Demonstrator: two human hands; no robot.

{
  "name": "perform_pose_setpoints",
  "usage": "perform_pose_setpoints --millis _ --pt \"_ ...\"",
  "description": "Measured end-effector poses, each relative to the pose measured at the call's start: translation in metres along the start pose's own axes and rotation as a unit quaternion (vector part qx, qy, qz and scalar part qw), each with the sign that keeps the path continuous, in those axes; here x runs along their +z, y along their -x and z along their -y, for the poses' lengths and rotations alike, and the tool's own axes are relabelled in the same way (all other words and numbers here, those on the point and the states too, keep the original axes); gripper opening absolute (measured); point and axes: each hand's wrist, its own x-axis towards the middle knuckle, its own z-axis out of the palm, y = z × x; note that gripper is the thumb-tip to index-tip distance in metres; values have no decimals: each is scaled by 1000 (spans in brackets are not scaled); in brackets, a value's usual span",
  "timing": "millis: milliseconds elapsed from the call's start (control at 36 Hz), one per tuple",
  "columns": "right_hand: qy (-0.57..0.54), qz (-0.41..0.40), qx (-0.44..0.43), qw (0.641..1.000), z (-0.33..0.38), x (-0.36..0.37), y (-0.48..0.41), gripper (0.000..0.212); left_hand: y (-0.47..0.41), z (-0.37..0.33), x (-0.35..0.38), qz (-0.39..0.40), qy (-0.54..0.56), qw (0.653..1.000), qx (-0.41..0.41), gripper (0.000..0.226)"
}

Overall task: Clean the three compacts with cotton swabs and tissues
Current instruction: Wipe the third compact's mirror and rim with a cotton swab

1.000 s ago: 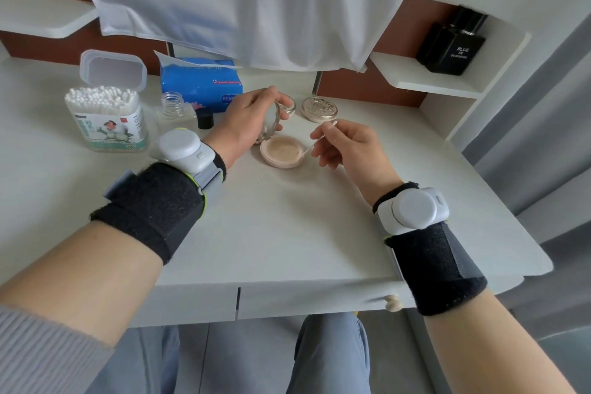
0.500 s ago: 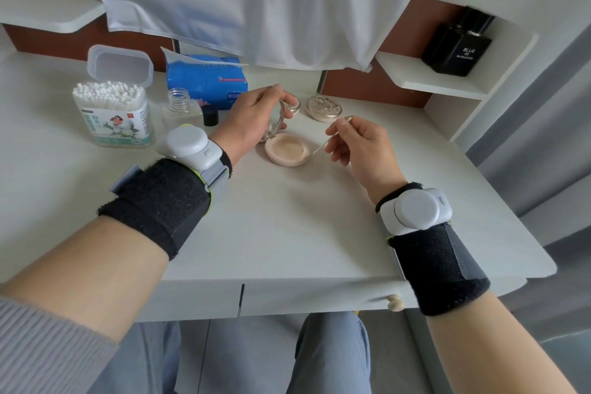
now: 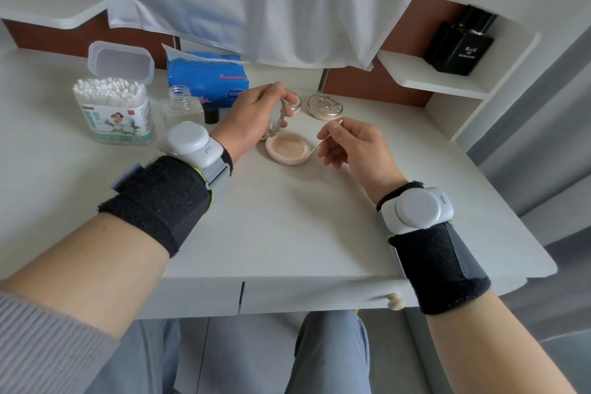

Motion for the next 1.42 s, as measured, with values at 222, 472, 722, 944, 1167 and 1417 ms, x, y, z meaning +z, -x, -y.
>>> perform_pose_setpoints --millis 222,472,722,944,1167,1417 --pt "38 -77 -13 996 -4 -3 -4 30 0 0 -1 4 11 1000 1 41" --pt "-14 -28 -3 1000 0 -2 -1 31 1 -2 -2 12 31 999 -3 42" --pt "14 -3 -5 1000 -1 0 -1 31 4 -5 -1 12 35 999 -4 42" --pt "35 -27 -4 999 -4 -1 -2 31 4 -6 -2 21 27 999 -3 43" --pt "29 -35 -16 999 -4 -1 -1 30 5 -6 -2 25 20 999 -9 42" --pt "11 -39 -18 999 -5 0 -3 30 3 -5 -3 32 32 999 -1 43"
